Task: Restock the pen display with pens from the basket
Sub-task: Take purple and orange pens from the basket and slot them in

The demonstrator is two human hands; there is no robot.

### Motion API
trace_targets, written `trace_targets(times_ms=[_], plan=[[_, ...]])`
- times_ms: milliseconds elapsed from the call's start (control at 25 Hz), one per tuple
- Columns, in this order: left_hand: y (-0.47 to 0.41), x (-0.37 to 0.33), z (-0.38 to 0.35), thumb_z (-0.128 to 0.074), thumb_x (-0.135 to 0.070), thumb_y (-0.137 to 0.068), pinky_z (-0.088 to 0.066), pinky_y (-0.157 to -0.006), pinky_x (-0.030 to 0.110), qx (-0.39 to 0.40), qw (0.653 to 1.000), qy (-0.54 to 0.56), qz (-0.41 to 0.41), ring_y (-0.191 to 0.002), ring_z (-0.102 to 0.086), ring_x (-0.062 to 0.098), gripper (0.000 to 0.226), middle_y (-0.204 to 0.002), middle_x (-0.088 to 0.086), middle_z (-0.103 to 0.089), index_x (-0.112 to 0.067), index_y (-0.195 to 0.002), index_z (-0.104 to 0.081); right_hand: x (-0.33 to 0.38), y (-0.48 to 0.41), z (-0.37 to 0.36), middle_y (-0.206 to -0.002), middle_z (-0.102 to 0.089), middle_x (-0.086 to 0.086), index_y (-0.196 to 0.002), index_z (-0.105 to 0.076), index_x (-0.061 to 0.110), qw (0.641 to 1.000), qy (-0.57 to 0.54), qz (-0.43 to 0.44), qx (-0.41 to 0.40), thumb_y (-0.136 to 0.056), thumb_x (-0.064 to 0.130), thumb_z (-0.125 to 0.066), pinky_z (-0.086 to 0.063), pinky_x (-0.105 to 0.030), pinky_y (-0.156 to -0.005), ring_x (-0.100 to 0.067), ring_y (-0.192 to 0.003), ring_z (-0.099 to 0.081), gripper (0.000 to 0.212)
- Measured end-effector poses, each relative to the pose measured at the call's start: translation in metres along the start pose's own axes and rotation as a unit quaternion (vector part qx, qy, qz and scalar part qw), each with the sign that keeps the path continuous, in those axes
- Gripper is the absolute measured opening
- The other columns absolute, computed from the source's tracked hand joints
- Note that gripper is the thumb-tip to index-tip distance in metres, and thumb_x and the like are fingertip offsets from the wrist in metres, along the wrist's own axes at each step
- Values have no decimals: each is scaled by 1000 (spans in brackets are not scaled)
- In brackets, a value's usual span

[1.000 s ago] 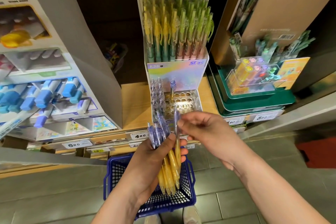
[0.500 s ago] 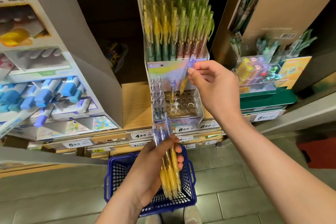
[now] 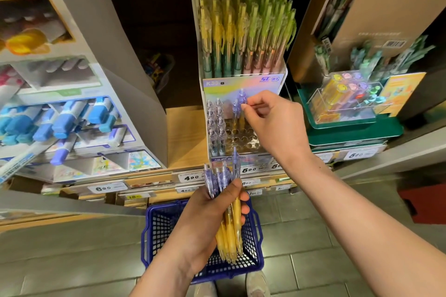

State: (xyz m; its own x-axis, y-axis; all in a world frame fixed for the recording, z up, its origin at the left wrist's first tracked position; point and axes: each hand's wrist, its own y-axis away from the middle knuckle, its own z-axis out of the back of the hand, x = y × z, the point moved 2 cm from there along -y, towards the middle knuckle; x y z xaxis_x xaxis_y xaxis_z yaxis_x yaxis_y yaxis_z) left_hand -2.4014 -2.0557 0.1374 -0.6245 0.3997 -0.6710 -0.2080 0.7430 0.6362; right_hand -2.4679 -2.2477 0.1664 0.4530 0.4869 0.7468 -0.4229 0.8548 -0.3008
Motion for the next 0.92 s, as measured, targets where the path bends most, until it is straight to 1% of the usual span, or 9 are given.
trace_targets(times_ms=[120, 200, 280, 440, 520, 600, 720, 840, 920], plan=[[1, -1, -1, -77, -33, -80, -58, -63, 30, 4, 1000, 5, -4, -71, -69, 18, 26, -91, 13, -76, -11, -94, -78, -2, 4, 0, -74, -71, 8, -88, -73, 18, 1000, -14, -10, -21, -90, 21, -73, -48, -5, -65, -4, -74, -68, 4], [1, 0, -2, -77, -32, -81, -57, -62, 30, 7, 1000, 8, -4, -70, -68, 19, 22, -92, 14, -76, -12, -91, -80, -6, 5, 0, -77, -73, 5, -90, -73, 17, 999, -21, -16, -30, -91, 22, -73, -54, -13, -69, -5, -73, -69, 5], [1, 1, -3, -77, -31, -82, -57, -62, 29, 9, 1000, 7, -2, -71, -68, 18, 18, -92, 14, -76, -15, -89, -81, -8, 5, 1, -79, -73, 5, -91, -73, 18, 999, -23, -20, -33, -91, 23, -73, -55, -15, -71, -5, -75, -70, 5], [-1, 2, -1, -78, -29, -83, -56, -61, 30, 5, 1000, 18, 2, -70, -67, 19, 19, -92, 15, -75, -14, -93, -80, -7, 4, -1, -76, -72, 6, -88, -73, 18, 999, -16, 5, -28, -91, 21, -73, -51, -8, -66, -6, -77, -68, 3], [-2, 3, 0, -78, -29, -84, -55, -60, 30, 6, 1000, 20, 3, -70, -67, 19, 21, -93, 15, -75, -12, -95, -79, -8, 5, -3, -75, -71, 6, -87, -73, 18, 999, -7, 22, -22, -90, 18, -73, -51, -9, -65, -7, -77, -66, 3], [-2, 3, 1, -78, -30, -83, -55, -60, 29, 7, 1000, 19, 4, -69, -67, 19, 19, -92, 15, -75, -14, -92, -81, -13, 9, -4, -74, -69, 8, -86, -72, 18, 1000, 9, 25, -5, -90, 18, -74, -52, -12, -67, -7, -73, -66, 4], [-4, 4, 2, -79, -31, -82, -55, -60, 29, 4, 1000, 23, 4, -68, -67, 18, 17, -92, 14, -75, -15, -90, -82, -20, 15, -6, -74, -67, 11, -87, -72, 18, 999, 26, 9, 20, -90, 18, -73, -51, -10, -68, -5, -70, -66, 4], [-5, 4, 3, -79, -32, -82, -55, -60, 30, 4, 1000, 19, -5, -69, -67, 17, 16, -92, 13, -75, -19, -89, -82, -21, 19, -5, -72, -65, 15, -88, -73, 19, 997, 42, -42, 53, -91, 23, -73, -48, -6, -68, 0, -68, -63, 5], [-6, 3, 2, -79, -34, -81, -55, -60, 30, 10, 1000, 19, -13, -69, -67, 17, 16, -92, 13, -75, -20, -90, -82, -16, 28, 1, -69, -64, 17, -86, -71, 22, 997, 34, -54, 40, -93, 29, -70, -44, -2, -63, 2, -67, -62, 10]])
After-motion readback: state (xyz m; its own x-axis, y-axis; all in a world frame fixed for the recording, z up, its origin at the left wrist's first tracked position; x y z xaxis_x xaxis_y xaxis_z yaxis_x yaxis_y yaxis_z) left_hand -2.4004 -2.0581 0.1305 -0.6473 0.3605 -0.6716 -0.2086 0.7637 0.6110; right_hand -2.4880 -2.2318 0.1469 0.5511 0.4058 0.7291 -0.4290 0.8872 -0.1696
